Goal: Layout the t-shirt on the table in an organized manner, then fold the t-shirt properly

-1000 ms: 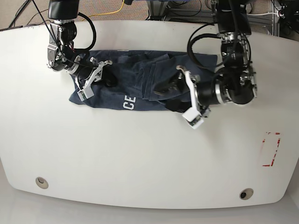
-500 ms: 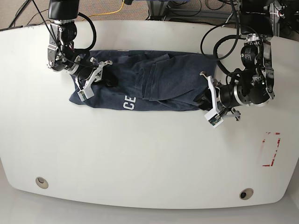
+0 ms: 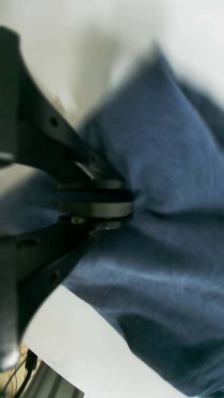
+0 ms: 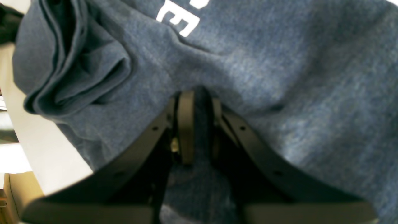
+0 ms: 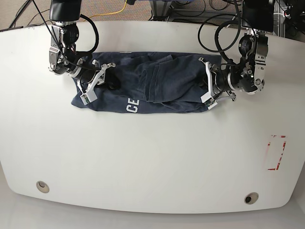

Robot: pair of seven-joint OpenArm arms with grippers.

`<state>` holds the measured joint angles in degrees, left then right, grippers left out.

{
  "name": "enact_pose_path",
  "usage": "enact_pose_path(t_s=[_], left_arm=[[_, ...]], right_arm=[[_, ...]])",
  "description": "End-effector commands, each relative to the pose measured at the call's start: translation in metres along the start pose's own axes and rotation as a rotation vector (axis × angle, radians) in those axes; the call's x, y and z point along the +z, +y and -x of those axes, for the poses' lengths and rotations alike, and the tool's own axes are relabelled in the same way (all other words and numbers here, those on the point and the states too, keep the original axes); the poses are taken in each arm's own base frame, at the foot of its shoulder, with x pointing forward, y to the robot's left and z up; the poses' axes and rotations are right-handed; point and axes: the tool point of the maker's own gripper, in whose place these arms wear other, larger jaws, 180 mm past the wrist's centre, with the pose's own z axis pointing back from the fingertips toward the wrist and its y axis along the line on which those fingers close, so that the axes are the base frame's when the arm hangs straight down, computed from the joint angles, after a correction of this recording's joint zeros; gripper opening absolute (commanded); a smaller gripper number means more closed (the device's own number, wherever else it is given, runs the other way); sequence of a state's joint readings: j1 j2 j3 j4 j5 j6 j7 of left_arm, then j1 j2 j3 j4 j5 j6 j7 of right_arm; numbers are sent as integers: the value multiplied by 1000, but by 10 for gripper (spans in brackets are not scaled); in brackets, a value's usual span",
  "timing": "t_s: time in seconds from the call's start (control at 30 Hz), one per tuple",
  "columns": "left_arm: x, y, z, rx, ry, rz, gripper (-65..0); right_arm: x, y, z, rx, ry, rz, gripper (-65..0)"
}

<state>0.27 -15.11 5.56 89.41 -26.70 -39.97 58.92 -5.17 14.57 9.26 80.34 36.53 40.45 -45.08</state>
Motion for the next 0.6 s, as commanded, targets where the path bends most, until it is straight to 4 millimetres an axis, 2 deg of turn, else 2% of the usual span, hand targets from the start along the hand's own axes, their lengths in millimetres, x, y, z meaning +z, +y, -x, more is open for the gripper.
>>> enact_pose_path(t_s=[0.0, 0.13, 0.23, 0.33, 0.43, 0.5, 0.57], left_arm=[[-2, 13, 3, 14, -2, -22, -619], [-8, 17, 15, 38, 17, -26, -619], [-8, 18, 16, 37, 21, -32, -619], [-8, 18, 18, 38, 24, -33, -619], [-4, 24, 24, 32, 40, -44, -619], [-2, 25, 26, 31, 46, -47, -619], [-2, 26, 26, 33, 46, -47, -619]], right_arm=[[6, 0, -8, 57, 15, 26, -572], [16, 13, -31, 141, -13, 26, -569], [27, 22, -48, 208, -23, 40, -563], [45, 25, -68, 221, -71, 59, -507], [73, 19, -87, 193, -145, 112, -379], [89, 10, -91, 164, -168, 154, -282], [107, -5, -91, 117, -191, 206, -159]])
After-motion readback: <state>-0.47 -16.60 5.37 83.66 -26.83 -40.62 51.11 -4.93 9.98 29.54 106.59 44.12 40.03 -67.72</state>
